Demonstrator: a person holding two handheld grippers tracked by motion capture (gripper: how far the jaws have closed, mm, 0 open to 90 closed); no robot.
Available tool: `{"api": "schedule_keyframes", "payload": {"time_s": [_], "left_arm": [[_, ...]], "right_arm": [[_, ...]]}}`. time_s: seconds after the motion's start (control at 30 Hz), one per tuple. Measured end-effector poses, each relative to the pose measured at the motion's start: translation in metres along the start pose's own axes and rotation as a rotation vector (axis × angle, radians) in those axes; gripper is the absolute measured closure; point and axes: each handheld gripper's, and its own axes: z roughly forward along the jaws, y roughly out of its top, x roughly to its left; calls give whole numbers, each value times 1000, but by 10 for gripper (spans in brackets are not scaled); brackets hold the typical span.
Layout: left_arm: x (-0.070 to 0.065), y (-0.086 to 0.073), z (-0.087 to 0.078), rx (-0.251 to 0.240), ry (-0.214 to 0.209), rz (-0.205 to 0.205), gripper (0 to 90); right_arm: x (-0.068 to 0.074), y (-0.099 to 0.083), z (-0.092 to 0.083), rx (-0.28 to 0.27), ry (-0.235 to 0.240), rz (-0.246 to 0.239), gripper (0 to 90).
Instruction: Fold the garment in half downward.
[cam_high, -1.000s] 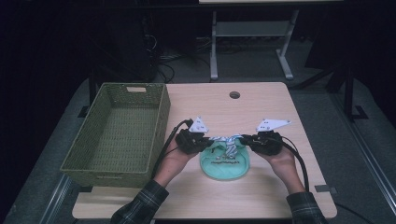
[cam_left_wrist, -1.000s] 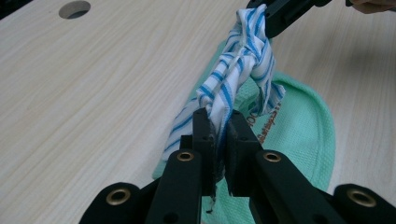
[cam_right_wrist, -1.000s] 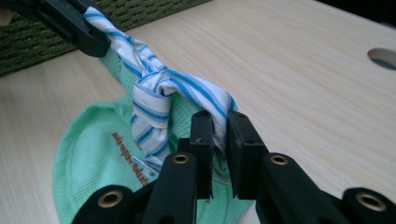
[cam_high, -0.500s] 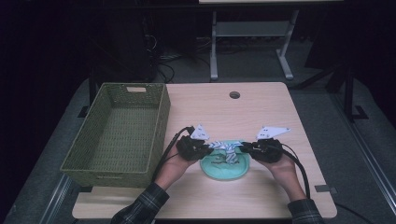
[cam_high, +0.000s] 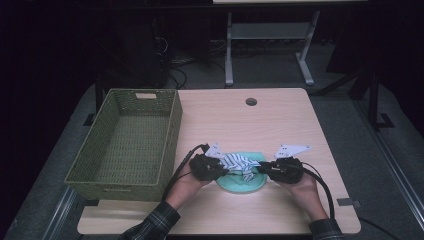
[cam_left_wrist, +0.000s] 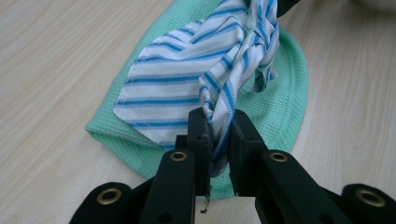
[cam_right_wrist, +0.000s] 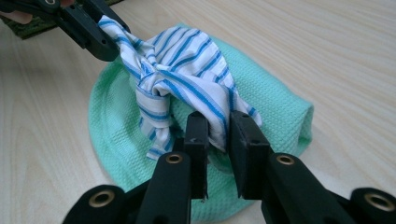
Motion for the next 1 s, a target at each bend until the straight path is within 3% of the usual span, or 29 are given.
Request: {"api": "schedule_keyframes", "payload": {"time_s": [0.13,0.3,0.5,0.67,0.77,0.83,1.0], "left_arm": [[-3,-3,0,-2,-11,-12,770],[-7,-8,1,-1,-29,-24,737],[-10,-15,-1,2,-40,-53,590],[-13,-19,-11,-25,-50,-64,525],[-14,-21,-18,-64,-63,-82,540],[-15,-20,-23,-83,-65,-77,667],[-11,-13,-25,-100,-63,-93,787]], "right_arm": [[2,-7,-1,27,10,22,738],[5,-12,-5,12,25,30,725],[9,-18,-6,34,32,37,674],[13,-22,-14,26,27,47,615],[15,-23,-21,6,32,57,594],[15,-22,-27,-12,31,56,606],[11,-12,-31,-55,41,60,742]]}}
